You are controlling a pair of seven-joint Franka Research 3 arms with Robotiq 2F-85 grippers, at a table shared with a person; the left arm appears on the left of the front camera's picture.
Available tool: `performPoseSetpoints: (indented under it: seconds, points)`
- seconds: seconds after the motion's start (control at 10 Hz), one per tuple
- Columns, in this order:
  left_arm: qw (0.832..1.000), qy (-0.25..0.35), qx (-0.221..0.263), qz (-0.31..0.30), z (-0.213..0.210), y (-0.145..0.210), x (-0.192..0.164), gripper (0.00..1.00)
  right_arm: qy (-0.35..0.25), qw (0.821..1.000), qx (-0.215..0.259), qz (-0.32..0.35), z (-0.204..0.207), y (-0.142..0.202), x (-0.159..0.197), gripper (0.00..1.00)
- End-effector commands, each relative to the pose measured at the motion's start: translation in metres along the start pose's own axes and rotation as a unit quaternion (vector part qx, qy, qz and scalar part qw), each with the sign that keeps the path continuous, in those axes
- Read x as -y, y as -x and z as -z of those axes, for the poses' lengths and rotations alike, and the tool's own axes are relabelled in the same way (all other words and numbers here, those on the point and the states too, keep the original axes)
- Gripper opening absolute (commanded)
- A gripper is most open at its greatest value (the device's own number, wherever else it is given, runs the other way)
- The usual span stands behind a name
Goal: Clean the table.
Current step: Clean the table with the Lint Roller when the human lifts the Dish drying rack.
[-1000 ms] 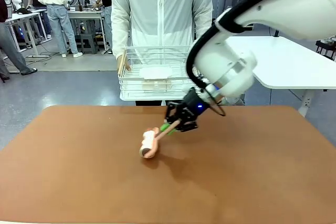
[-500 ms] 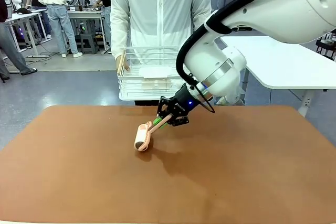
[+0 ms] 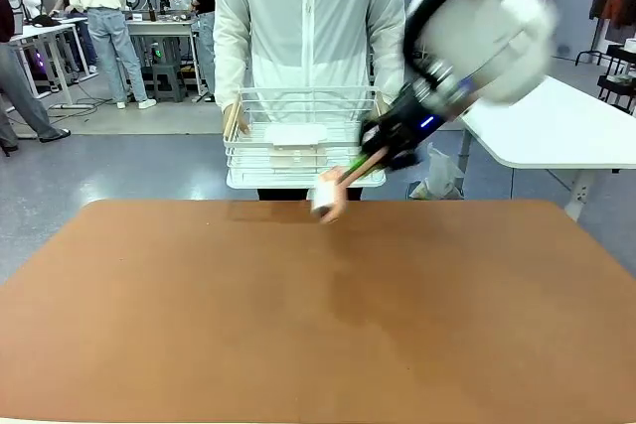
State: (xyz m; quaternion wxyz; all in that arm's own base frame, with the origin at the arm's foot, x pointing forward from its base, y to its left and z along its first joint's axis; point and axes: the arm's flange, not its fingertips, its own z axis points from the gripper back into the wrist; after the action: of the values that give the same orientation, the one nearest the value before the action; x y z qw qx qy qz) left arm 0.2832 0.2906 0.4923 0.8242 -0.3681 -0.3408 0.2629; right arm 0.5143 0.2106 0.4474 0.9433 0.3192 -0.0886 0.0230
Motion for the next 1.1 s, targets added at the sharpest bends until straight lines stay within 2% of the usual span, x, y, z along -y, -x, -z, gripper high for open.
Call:
performPoseSetpoints:
  seconds: [0.0, 0.1, 0.2, 0.3, 0.5, 0.6, 1.0]
  points:
    - [1.000, 0.015, 0.003, 0.009, -0.001, -0.002, -0.003, 1.00, 0.123, 0.992, -0.026, -0.033, -0.117, 0.007, -0.002, 0.21]
    - [1.000, 0.015, 0.003, 0.009, -0.001, -0.002, -0.003, 1.00, 0.142, 0.989, -0.018, -0.029, -0.157, 0.011, 0.006, 0.21]
    - [1.000, 0.015, 0.003, 0.009, -0.001, -0.002, -0.003, 1.00, 0.113, 0.993, -0.022, -0.028, -0.185, 0.026, 0.024, 0.21]
    - [1.000, 0.015, 0.003, 0.009, -0.001, -0.002, -0.003, 1.00, 0.138, 0.989, -0.011, -0.046, -0.203, 0.044, 0.046, 0.21]
    - [1.000, 0.015, 0.003, 0.009, -0.001, -0.002, -0.003, 1.00, 0.081, 0.994, 0.031, -0.070, -0.226, 0.064, 0.074, 0.21]
    - [1.000, 0.015, 0.003, 0.009, -0.001, -0.002, -0.003, 1.00, 0.138, 0.990, -0.004, -0.032, -0.230, 0.047, 0.049, 0.21]
    - [1.000, 0.015, 0.003, 0.009, -0.001, -0.002, -0.003, 1.00, 0.138, 0.990, -0.004, -0.032, -0.230, 0.047, 0.049, 0.21]
